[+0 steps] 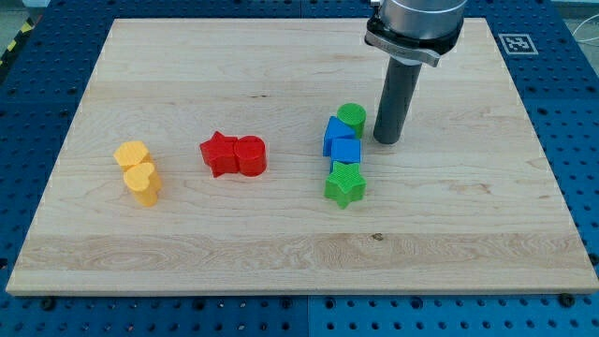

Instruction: Nudge the green circle to left a bit

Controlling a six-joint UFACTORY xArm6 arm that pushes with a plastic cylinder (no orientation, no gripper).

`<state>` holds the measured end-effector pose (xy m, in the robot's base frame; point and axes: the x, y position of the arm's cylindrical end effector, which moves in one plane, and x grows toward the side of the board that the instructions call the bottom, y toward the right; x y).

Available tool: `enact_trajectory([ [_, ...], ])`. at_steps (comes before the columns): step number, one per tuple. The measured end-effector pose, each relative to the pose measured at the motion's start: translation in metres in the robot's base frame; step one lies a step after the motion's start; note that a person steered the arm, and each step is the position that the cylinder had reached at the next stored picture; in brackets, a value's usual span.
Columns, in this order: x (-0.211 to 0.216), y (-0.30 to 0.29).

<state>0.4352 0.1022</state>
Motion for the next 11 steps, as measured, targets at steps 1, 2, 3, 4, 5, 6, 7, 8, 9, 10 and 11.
enact_trajectory([
  [1, 0.000, -0.007],
  [2, 0.001, -0.012],
  [3, 0.001, -0.013],
  [4, 0.000, -0.013],
  [5, -0.005, -0.013],
  [6, -0.013, -0.014],
  [7, -0.020, -0.015],
  [8, -0.026, -0.016],
  [9, -0.031, -0.017],
  [10, -0.036, -0.017],
  [11, -0.055, -0.017],
])
